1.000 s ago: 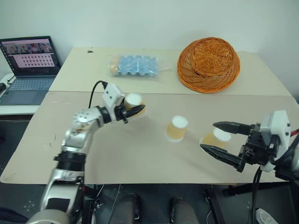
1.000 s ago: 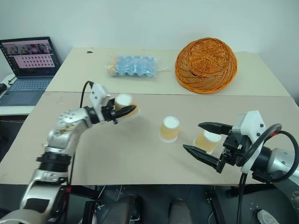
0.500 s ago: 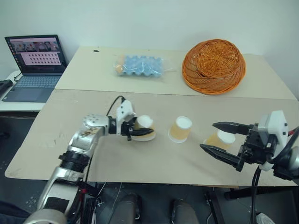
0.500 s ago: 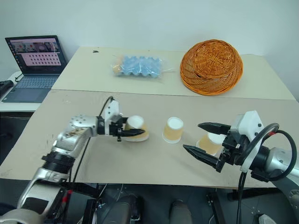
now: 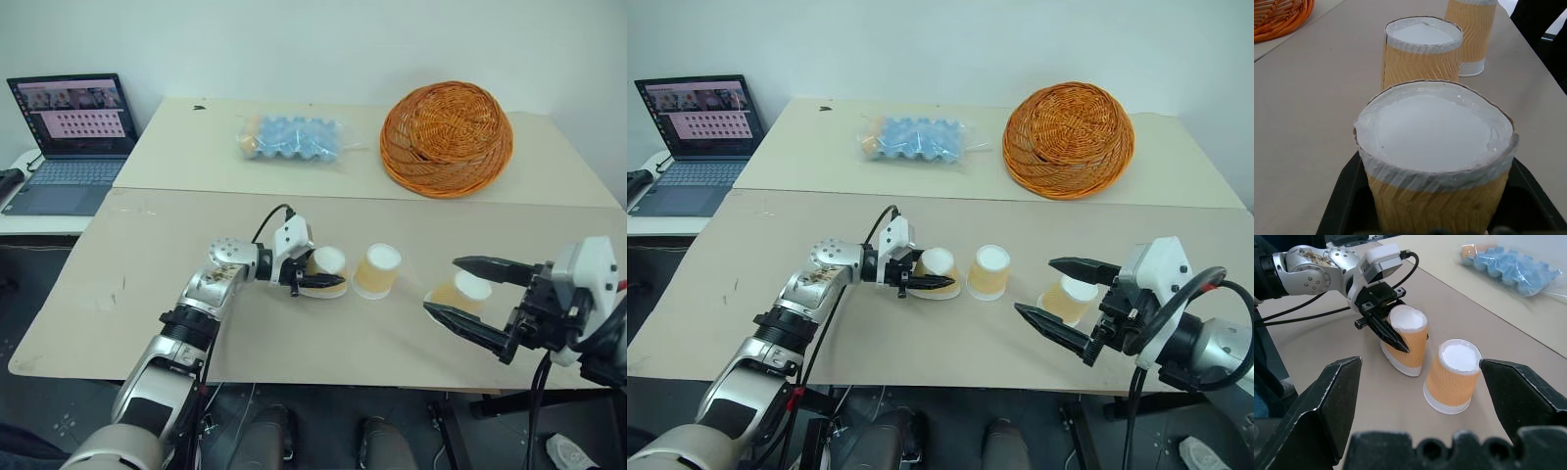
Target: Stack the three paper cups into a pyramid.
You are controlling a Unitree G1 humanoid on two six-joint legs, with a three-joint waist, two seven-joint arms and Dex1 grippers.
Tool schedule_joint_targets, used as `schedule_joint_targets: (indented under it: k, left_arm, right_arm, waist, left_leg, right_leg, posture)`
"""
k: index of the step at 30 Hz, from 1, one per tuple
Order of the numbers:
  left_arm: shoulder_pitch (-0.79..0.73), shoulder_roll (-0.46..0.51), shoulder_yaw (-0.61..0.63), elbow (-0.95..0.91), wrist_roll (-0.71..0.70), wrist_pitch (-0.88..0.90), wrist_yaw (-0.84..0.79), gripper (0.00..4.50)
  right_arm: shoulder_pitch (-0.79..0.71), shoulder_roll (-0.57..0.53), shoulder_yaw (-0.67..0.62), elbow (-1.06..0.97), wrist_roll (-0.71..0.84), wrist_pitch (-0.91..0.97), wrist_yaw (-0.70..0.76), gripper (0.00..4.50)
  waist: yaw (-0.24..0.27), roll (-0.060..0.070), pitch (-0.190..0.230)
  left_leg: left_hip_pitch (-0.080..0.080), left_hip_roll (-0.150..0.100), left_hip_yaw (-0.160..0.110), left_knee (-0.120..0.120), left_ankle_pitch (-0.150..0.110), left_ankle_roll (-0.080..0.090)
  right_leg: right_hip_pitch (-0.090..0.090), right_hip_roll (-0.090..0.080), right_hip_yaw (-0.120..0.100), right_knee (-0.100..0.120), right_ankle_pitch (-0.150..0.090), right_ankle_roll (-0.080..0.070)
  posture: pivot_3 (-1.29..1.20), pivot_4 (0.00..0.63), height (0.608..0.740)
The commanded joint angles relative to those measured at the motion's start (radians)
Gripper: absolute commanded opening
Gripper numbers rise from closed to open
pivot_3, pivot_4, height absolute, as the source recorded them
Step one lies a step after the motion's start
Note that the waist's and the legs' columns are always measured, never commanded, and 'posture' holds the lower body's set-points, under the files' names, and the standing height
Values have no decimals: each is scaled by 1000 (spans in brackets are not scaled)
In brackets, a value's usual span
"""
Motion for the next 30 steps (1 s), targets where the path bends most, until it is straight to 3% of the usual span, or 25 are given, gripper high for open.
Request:
schedule_joint_targets:
  k: [1,30]
  left_arm:
    - [-33,-21,7,11,9,-30,5,1951]
    - [-28,-47,3,25,34,-30,24,1951]
  right_arm:
    - [3,4,-36,-22,14,-13,-12,4500]
    - [10,-5,-53,-22,29,-14,-14,4500]
  waist:
    - [0,0,0]
    - [0,0,0]
  left_leg:
    - [0,0,0,0,0,0]
    - [0,0,0,0,0,0]
  right_leg:
    - [0,0,0,0,0,0]
    - [0,0,0,0,0,0]
  posture:
    - [0,150,726]
    - [0,150,726]
